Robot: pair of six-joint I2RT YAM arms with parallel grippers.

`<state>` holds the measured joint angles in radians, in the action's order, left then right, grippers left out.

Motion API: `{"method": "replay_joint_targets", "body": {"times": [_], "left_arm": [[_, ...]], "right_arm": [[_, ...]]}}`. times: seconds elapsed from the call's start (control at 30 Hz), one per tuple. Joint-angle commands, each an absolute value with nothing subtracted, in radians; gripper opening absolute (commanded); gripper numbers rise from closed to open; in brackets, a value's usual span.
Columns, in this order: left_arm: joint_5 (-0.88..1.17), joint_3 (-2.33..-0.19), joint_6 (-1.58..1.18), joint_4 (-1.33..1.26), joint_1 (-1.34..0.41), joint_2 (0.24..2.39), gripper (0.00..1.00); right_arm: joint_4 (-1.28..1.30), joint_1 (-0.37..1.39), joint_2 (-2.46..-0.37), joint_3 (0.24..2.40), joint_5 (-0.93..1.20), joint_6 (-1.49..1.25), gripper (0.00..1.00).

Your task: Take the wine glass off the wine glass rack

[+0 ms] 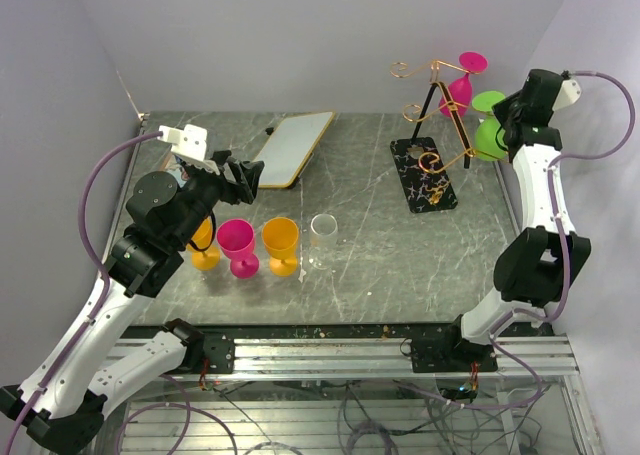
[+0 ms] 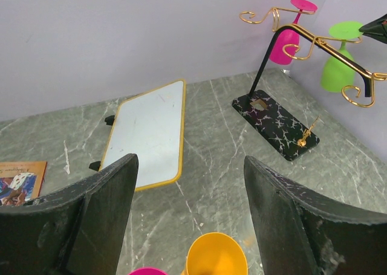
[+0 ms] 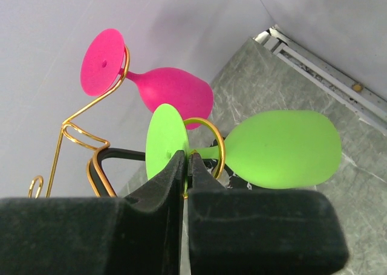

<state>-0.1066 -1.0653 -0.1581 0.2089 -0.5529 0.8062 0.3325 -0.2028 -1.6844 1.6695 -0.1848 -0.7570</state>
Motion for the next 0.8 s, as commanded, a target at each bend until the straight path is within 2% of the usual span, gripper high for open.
{"method": "replay_joint_targets", "body": {"times": [0.0,0.33,0.77], "left_arm": [[-0.088,-1.052,-0.167,0.166,-0.551,0.808,0.81],[-0.091,-1.051,-0.17,0.165,-0.551,0.81,0.81],[-0.091,-1.051,-0.17,0.164,-0.551,0.807,0.81]], "right_arm": [[0.285,-0.213,-1.635,1.613,-0.208,-0.81,0.0],[0.117,-0.277,-1.587,1.472,-0.095,-0.986,0.0],[0.082,-0.291,-1.665,1.521,0.037,-1.012,0.0]]}}
